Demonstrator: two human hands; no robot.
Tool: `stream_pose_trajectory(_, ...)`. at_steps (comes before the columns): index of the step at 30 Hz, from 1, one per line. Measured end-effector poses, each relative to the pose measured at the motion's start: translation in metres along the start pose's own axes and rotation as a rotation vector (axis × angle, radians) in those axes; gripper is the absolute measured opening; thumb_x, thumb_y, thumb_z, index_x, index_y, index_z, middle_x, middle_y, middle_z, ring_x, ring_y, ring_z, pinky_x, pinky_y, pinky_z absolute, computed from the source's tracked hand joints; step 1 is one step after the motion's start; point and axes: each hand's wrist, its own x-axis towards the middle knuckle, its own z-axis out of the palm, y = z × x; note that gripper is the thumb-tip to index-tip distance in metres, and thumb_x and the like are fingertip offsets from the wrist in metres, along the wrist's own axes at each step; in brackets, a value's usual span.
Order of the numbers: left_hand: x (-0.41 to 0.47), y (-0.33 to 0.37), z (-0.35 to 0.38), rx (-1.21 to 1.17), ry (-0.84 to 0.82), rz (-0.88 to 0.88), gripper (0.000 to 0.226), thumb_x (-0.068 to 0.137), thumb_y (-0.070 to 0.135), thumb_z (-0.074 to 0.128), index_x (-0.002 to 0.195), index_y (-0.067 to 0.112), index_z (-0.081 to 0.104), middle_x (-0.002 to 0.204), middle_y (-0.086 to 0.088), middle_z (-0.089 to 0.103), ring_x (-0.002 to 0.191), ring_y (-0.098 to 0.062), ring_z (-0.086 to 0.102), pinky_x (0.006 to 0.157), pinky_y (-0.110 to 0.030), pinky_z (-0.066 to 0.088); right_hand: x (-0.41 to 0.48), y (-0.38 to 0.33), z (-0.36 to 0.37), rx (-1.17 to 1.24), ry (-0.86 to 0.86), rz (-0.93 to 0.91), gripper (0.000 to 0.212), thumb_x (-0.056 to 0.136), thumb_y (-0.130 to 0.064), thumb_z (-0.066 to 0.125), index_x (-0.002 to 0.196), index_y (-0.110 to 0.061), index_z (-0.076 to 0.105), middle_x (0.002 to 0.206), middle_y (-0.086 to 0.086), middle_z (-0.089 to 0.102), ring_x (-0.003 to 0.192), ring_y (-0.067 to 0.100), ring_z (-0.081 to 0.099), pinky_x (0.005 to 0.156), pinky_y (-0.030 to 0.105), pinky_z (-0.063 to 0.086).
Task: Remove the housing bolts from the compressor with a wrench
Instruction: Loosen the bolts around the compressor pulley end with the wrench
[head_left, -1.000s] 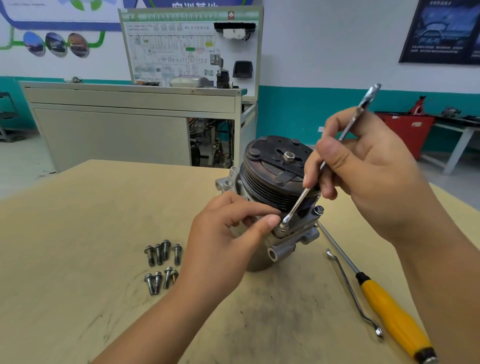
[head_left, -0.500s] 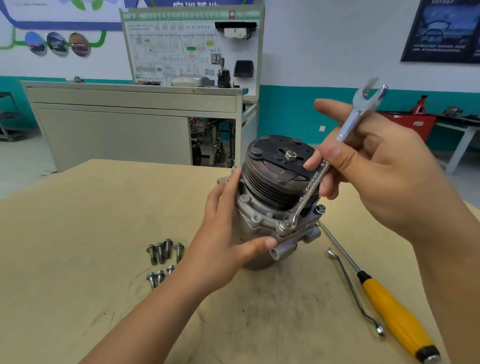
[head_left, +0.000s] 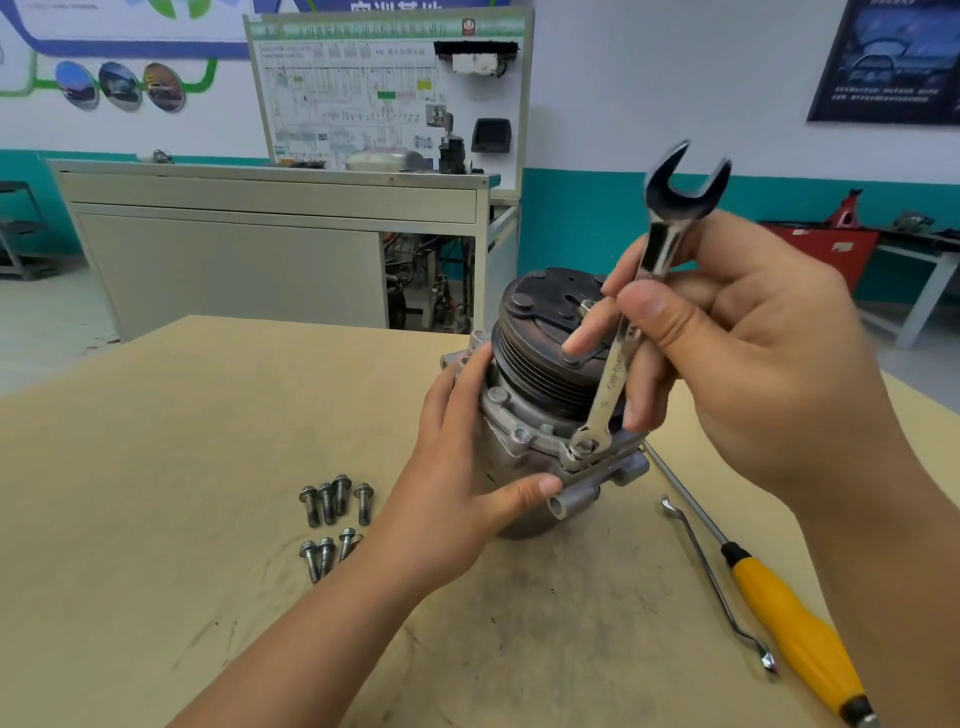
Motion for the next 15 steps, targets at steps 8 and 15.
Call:
stream_pose_trajectory(8,-0.001,0.001,0.000,0.000,-0.006,-0.008,0.104,0.064,0.062,0.064,0.146,0.049,0.002,0.155,0.021,0.007,0.143,0.001,0.010,0.118,-0.032,0.021,0.001,0.001,-0.011,0.027,-0.160,0.061,0.040,0.086,-0.058,0.043,0.075,-0.020,0.052,0.069,0.001,0.063,0.049,0.012,0.051,0.050,0.018,0.043)
stream_pose_trajectory(15,0.000,0.000,0.000,0.008,-0.021,-0.008,0.103,0.066,0.062,0.063,0.146,0.049,0.000,0.155,0.020,0.005,0.143,0.000,0.010,0.118,-0.039,0.023,0.003,0.004,-0.025,-0.087,-0.242,0.079,0.051,0.078,-0.065,0.055,0.073,-0.014,0.054,0.070,0.017,0.055,0.051,0.017,0.054,0.052,0.023,0.045)
